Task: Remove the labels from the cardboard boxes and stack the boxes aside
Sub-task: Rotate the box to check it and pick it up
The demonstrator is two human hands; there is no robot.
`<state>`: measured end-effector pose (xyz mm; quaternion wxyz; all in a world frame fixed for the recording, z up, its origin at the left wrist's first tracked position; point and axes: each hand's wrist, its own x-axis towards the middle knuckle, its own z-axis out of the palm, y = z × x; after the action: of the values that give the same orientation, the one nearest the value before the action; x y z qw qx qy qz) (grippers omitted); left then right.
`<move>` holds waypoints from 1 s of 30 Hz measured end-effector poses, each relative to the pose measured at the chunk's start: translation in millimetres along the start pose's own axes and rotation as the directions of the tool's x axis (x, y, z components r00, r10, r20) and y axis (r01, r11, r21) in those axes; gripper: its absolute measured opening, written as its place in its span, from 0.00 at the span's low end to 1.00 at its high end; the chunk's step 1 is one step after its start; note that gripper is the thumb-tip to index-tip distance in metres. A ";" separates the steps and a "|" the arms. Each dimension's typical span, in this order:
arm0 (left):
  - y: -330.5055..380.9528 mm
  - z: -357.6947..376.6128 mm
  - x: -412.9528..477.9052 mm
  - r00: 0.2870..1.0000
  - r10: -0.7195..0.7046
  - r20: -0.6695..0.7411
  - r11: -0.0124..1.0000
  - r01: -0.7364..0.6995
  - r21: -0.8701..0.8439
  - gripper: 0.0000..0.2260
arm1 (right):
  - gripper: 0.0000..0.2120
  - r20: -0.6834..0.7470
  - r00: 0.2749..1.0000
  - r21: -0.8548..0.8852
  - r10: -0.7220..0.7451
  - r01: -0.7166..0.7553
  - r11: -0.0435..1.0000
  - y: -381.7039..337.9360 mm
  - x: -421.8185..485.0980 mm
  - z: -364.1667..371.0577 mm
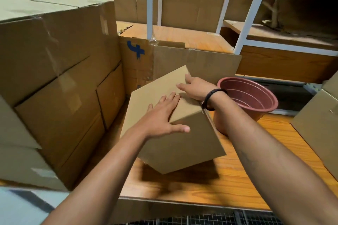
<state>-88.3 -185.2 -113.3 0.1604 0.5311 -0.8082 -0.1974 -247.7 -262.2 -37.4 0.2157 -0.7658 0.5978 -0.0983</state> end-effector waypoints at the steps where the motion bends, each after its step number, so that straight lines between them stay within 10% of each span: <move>1: -5.9 1.6 -1.0 0.999 -0.002 -0.037 1.000 0.003 0.019 0.52 | 0.34 0.038 0.997 0.051 -0.071 0.069 0.996 4.6 -6.6 -2.2; 5: -39.5 -2.0 -14.7 0.994 0.022 -0.103 0.998 -0.027 -0.053 0.44 | 0.33 0.036 0.964 0.392 -0.264 0.230 0.891 47.1 -45.1 8.8; 10: -51.6 -19.6 -30.9 0.988 0.038 -0.149 0.974 -0.070 -0.216 0.42 | 0.39 0.076 0.958 0.041 -0.277 0.274 0.961 101.8 -53.2 64.2; 17: -43.8 -48.2 -26.1 0.978 -0.006 -0.209 0.986 -0.029 -0.166 0.40 | 0.35 -0.071 0.974 0.132 -0.215 0.223 0.966 85.3 -43.0 93.4; 23: -65.7 -38.9 -44.2 0.935 -0.019 -0.354 0.951 -0.092 -0.294 0.28 | 0.36 -0.024 0.999 0.559 0.022 -0.005 0.829 101.6 -44.0 99.4; 30: -83.8 16.2 -62.8 0.877 -0.104 -0.468 0.845 -0.170 -0.507 0.33 | 0.32 -0.115 0.993 0.329 0.006 0.032 0.944 101.3 -47.2 62.9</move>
<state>-5.2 -154.9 -171.5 0.4993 0.4831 -0.6652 -0.2736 -323.0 -223.1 -133.5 0.3055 -0.7158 0.5793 -0.2422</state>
